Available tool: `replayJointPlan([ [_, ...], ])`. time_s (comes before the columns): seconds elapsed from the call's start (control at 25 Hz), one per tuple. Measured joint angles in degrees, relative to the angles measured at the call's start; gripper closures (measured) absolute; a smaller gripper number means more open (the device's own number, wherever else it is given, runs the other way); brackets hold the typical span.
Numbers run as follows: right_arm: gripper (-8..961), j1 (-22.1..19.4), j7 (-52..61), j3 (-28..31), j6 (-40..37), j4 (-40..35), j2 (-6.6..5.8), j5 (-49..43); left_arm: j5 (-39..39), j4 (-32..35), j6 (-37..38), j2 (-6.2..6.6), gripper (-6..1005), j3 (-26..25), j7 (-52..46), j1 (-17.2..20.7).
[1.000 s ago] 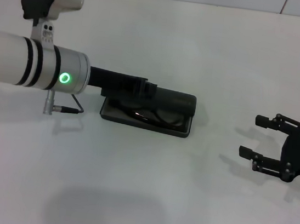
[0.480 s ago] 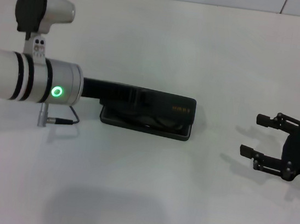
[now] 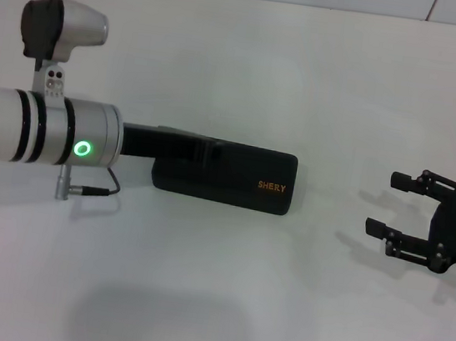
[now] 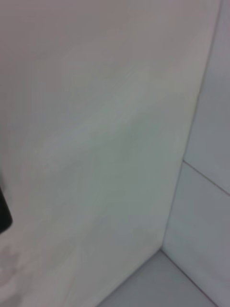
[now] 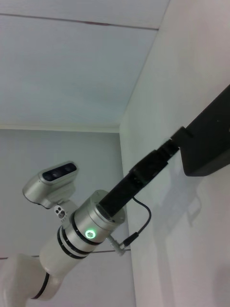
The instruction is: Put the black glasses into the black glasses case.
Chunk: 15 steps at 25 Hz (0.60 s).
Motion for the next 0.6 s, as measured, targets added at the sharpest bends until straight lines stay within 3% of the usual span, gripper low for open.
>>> replayJointPlan([
  [0.24, 202, 0.0, 0.0, 0.0, -0.1, 0.0, 0.00, 0.4, -3.3, 1.3, 1.6, 0.39, 984, -1.5, 5.9, -0.6],
  [0.44, 202, 0.0, 0.0, 0.0, -0.5, 0.0, -0.05, 0.9, -5.9, 2.4, 6.5, 0.61, 983, -4.5, 16.9, -0.4],
  [0.6, 202, 0.0, 0.1, -0.3, -0.7, 0.1, 0.01, 1.0, -6.1, 1.1, 13.3, 1.23, 983, -10.6, 26.5, -0.8],
])
